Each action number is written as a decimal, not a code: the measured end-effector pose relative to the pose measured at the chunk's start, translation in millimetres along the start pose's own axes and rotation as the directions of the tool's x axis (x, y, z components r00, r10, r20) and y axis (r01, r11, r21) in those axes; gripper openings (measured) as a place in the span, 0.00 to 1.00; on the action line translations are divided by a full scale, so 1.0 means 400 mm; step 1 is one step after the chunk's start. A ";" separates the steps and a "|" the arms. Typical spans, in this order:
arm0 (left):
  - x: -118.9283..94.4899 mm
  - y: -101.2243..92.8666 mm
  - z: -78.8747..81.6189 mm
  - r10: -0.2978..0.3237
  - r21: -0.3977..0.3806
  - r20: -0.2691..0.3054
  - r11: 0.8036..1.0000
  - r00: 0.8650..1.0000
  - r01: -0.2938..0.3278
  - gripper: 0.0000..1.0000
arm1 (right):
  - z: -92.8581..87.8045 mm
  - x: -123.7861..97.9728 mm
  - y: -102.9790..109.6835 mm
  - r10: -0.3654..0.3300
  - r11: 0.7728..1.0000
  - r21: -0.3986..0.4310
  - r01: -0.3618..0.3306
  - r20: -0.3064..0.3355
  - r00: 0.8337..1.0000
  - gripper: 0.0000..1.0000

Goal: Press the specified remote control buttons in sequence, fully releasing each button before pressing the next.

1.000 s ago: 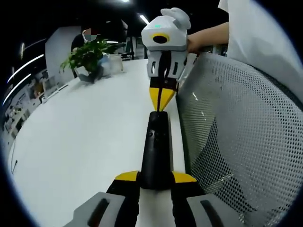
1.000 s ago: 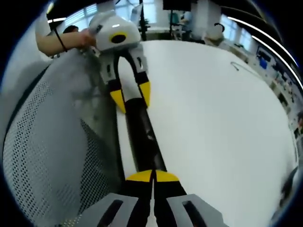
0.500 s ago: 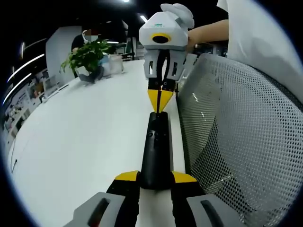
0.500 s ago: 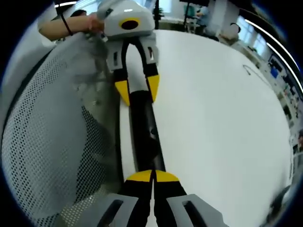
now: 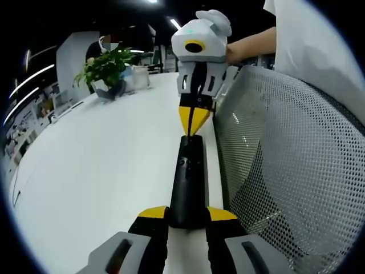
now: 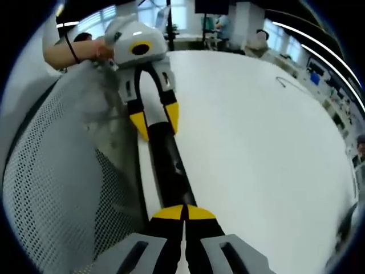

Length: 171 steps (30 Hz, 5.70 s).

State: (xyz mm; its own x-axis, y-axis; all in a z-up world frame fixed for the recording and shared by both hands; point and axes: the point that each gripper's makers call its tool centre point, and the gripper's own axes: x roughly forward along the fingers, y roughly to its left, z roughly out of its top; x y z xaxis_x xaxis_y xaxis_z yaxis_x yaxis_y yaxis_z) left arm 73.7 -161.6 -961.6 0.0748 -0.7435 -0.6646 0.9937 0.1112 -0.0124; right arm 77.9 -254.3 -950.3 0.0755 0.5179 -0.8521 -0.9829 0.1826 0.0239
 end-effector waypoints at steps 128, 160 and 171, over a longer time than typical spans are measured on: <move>0.000 -0.001 -0.002 -0.002 -0.001 0.007 1.000 1.000 0.002 0.24 | 0.053 0.051 0.026 0.113 0.948 -0.280 -0.153 -0.155 0.981 0.08; -0.001 -0.004 -0.002 -0.002 -0.001 0.004 1.000 1.000 0.002 0.24 | 0.061 0.061 0.027 0.085 0.972 -0.205 -0.116 -0.157 0.984 0.05; 0.000 -0.003 0.000 -0.001 -0.003 0.001 1.000 1.000 0.001 0.24 | 0.060 0.053 0.030 0.045 0.977 -0.206 -0.051 -0.034 0.998 0.05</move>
State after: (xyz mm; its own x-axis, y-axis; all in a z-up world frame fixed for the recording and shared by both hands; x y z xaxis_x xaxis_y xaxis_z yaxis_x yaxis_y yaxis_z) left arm 72.6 -161.6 -961.6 0.0739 -0.7441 -0.6640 0.9936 0.1121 -0.0150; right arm 71.8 -221.2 -955.4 0.0259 0.4970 -0.8674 -0.9990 -0.0196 -0.0411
